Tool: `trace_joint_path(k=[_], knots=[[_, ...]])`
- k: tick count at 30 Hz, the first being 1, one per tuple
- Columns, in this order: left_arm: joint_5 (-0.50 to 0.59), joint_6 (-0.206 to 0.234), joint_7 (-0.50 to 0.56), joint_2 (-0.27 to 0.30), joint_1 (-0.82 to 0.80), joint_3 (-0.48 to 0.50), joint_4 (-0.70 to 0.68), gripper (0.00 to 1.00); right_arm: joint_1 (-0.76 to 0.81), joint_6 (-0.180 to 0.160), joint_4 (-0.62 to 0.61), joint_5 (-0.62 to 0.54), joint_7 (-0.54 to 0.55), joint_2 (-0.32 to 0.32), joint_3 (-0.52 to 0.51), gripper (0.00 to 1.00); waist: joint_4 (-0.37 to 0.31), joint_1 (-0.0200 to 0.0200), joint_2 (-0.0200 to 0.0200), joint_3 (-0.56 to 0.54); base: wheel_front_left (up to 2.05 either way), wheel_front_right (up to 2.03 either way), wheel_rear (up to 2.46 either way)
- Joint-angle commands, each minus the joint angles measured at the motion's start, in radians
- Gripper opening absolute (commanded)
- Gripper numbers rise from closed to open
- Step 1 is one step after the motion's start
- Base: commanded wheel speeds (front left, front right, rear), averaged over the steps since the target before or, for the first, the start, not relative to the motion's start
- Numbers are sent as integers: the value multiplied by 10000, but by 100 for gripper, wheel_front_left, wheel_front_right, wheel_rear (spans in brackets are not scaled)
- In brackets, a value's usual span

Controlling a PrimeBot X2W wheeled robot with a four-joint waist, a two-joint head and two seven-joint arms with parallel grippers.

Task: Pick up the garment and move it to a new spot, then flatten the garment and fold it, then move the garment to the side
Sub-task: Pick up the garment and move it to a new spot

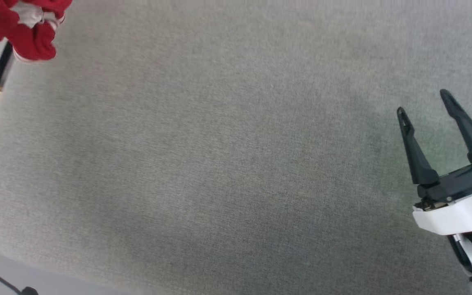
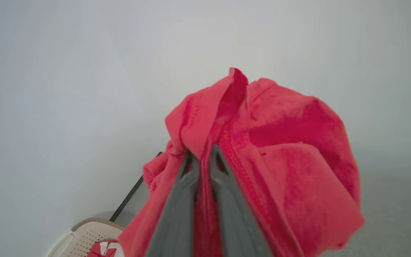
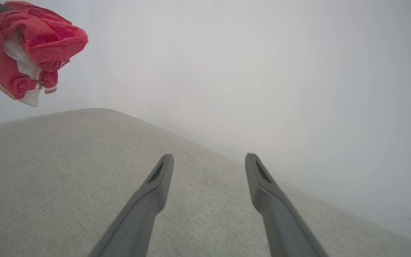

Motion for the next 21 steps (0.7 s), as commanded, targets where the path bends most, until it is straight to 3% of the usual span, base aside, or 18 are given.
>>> trace_joint_path(k=[1,10,21], knots=[[55,-63,5,110,-168,-62,-152,0,102,-3,32,36,-54,106,18,100,56,0,0,-426,0,0,0],[-33,-218,1056,333,186,-749,-1547,0,377,-3,271,59,-54,642,-273,100,-149,0,0,-1358,0,0,0],[-946,-218,3783,538,1687,-1261,-5032,0,825,-3,504,-14,-54,1170,-989,100,-985,0,0,-2064,0,0,0]])
